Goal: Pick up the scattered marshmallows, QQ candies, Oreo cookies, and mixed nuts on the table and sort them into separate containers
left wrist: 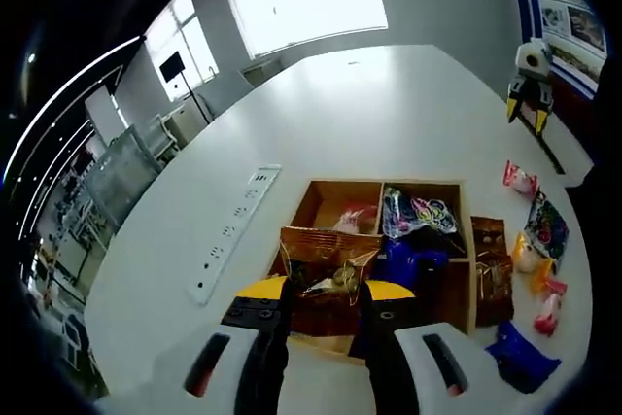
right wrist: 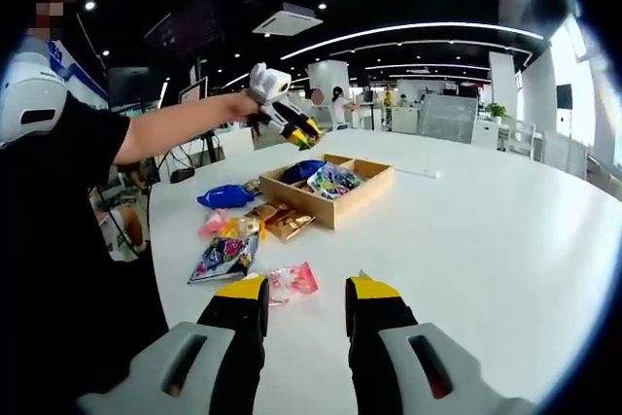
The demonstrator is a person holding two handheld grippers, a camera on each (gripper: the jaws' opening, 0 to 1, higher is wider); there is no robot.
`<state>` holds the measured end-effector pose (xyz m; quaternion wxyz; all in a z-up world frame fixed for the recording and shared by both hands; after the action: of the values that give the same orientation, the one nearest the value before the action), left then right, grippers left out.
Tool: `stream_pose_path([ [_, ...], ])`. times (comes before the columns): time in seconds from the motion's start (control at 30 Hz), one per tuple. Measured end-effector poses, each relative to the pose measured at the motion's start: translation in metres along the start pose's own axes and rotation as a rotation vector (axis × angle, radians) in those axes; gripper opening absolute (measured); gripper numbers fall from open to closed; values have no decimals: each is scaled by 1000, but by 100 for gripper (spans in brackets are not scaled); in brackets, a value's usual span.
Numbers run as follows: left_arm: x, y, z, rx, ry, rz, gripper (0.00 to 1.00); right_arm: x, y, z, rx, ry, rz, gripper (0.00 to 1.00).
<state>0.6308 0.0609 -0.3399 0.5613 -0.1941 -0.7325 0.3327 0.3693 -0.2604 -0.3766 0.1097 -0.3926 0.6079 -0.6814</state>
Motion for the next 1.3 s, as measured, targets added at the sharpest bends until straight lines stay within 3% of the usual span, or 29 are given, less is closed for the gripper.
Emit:
stream_pose_path([
  [0.43,-9,1,-12,-11,-25,-27,34,1,-5,1,4,7,0,28],
  [0.5,-9,3,-15,38,-42,-19,40,0,-5,1,5,7,-1,28],
  [0.6,-6,0,-17,91,-71,10,59,0,-4,1,5,8,-5,28],
  [1.3,24,-5,8,93,-86,35,56,0,-10,-13,22,-15,20,28],
])
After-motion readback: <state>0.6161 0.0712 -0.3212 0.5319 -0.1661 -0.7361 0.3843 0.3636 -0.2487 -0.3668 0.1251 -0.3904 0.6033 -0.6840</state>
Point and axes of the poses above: the point that each gripper's makers call its tool centre point, and the gripper's own axes: x roughly backward along the fingers, z roughly to its right, y roughly out of its underside, the point moved 5 cm from there along x, roughly backward along the fingers, and after that the axes turned 8 degrees about y, right-handed, at the moved point
